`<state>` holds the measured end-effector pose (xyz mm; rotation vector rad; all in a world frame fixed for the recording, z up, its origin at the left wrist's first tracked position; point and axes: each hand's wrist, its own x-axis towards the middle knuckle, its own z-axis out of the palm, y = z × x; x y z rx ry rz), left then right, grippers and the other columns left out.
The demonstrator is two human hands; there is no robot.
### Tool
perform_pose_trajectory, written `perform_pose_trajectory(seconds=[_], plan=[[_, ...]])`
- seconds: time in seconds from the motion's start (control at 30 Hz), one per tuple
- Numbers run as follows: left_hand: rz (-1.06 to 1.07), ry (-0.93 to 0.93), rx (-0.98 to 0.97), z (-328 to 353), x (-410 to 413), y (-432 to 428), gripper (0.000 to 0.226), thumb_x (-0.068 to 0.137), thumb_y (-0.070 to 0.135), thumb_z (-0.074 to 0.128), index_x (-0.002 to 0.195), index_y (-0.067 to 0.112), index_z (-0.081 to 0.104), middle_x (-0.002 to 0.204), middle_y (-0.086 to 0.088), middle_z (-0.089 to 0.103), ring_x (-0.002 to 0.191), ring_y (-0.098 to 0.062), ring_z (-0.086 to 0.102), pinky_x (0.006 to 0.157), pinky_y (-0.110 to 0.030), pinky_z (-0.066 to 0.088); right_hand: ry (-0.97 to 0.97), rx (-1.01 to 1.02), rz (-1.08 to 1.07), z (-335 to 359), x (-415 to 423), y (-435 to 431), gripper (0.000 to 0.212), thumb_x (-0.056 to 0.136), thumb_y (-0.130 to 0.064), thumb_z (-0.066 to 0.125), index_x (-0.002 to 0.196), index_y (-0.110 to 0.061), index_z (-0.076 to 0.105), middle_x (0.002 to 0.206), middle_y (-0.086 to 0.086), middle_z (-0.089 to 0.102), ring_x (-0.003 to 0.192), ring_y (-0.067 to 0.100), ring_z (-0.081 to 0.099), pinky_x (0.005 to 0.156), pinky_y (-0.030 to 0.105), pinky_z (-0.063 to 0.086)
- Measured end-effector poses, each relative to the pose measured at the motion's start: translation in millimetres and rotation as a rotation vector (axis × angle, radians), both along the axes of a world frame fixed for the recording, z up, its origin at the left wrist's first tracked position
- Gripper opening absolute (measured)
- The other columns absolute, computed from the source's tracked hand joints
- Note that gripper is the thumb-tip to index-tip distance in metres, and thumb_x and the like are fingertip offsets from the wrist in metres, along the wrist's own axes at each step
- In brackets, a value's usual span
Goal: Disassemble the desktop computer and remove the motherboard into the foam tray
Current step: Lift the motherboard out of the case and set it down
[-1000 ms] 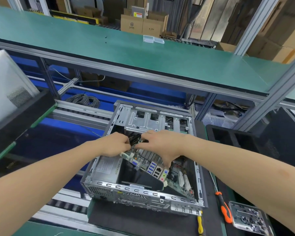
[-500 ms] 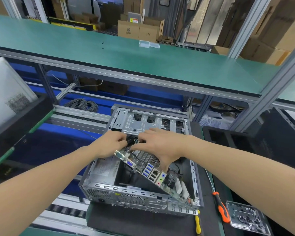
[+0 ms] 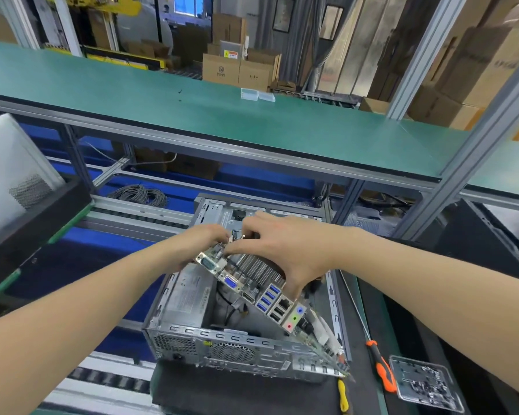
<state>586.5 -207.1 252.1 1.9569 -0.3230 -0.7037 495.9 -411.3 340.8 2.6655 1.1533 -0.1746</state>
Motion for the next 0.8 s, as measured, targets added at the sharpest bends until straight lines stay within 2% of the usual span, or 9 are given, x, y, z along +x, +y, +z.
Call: perform_pose_trajectory(seconds=[0.07,0.13,0.2,0.27,0.33,0.43,0.57,0.67,0.8], plan=[[0.051,0.005,-0.059,4.9,-0.8,-3.9,0.014,0.089,0.013,0.057,0.094,0.016,0.069,0.098,-0.006,0.067,0.084,-0.015,0.068,0.077,-0.032,0.054,-0.042,-0.034,0.023,10.7,-7.9,5.6,0.128,0.044,-0.055,0.091,0.154,-0.034,0.030,0.119,0.001,0.033,0.099,0.013,0.027,0.062,0.035,0.050],[0.104,0.108,-0.158,8.7,-4.1,-7.2,0.027,0.092,-0.002,0.049,0.103,0.011,0.071,0.091,-0.008,0.073,0.074,-0.011,0.070,0.060,-0.024,0.055,-0.151,-0.089,0.098,15.9,-17.4,11.7,0.126,0.038,-0.054,0.091,0.150,-0.032,0.037,0.122,0.003,0.031,0.097,0.013,0.019,0.053,0.024,0.034],[0.135,0.192,-0.254,11.9,-10.2,-8.6,0.041,0.091,-0.006,0.048,0.118,0.017,0.069,0.105,-0.009,0.073,0.094,-0.017,0.066,0.071,-0.028,0.050,-0.264,-0.152,0.163,15.7,-26.3,17.4,0.122,0.034,-0.052,0.091,0.145,-0.030,0.043,0.123,0.007,0.033,0.098,0.016,0.021,0.060,0.023,0.029],[0.195,0.226,-0.337,12.3,-13.7,-11.3,0.055,0.091,-0.009,0.046,0.130,0.025,0.062,0.121,-0.012,0.065,0.110,-0.022,0.060,0.076,-0.032,0.045,-0.266,-0.187,0.165,10.6,-33.7,21.8,0.115,0.042,-0.039,0.094,0.144,-0.026,0.043,0.119,0.013,0.036,0.102,0.023,0.026,0.070,0.035,0.046],[0.250,0.231,-0.398,9.4,-16.2,-16.4,0.055,0.095,-0.009,0.045,0.134,0.027,0.059,0.129,-0.017,0.063,0.118,-0.027,0.059,0.088,-0.038,0.049,-0.280,-0.217,0.148,3.1,-40.6,23.9,0.104,0.051,-0.025,0.092,0.143,-0.021,0.042,0.118,0.016,0.040,0.104,0.027,0.027,0.080,0.048,0.052],[0.309,0.215,-0.430,-1.8,-18.3,-25.9,0.050,0.101,-0.004,0.044,0.141,0.024,0.054,0.143,-0.019,0.055,0.134,-0.033,0.050,0.115,-0.048,0.039,-0.340,-0.284,0.127,-11.0,-44.2,22.5,0.089,0.067,-0.019,0.087,0.143,-0.019,0.040,0.121,0.014,0.043,0.110,0.030,0.034,0.092,0.052,0.050],[0.340,0.228,-0.476,-21.3,-14.6,-34.1,0.047,0.106,-0.001,0.040,0.149,0.016,0.047,0.141,-0.018,0.060,0.123,-0.029,0.060,0.093,-0.040,0.054,-0.315,-0.279,0.136,-31.1,-40.0,19.1,0.082,0.077,-0.017,0.080,0.146,-0.021,0.037,0.126,0.012,0.046,0.116,0.031,0.045,0.103,0.055,0.047],[0.374,0.230,-0.477,-39.7,-11.3,-36.9,0.046,0.108,0.000,0.037,0.152,0.014,0.045,0.146,-0.015,0.057,0.134,-0.032,0.054,0.109,-0.048,0.045,-0.271,-0.262,0.133,-42.4,-35.2,15.3,0.089,0.070,-0.019,0.087,0.144,-0.023,0.037,0.127,0.010,0.046,0.121,0.030,0.044,0.108,0.054,0.044],[0.453,0.230,-0.444,-50.8,-13.0,-41.2,0.045,0.109,0.004,0.037,0.147,0.022,0.051,0.113,0.008,0.065,0.103,-0.007,0.060,0.076,-0.031,0.047,-0.266,-0.206,0.127,-57.6,-31.1,12.7,0.080,0.074,-0.019,0.085,0.143,-0.024,0.043,0.131,0.009,0.048,0.129,0.030,0.042,0.114,0.054,0.038]])
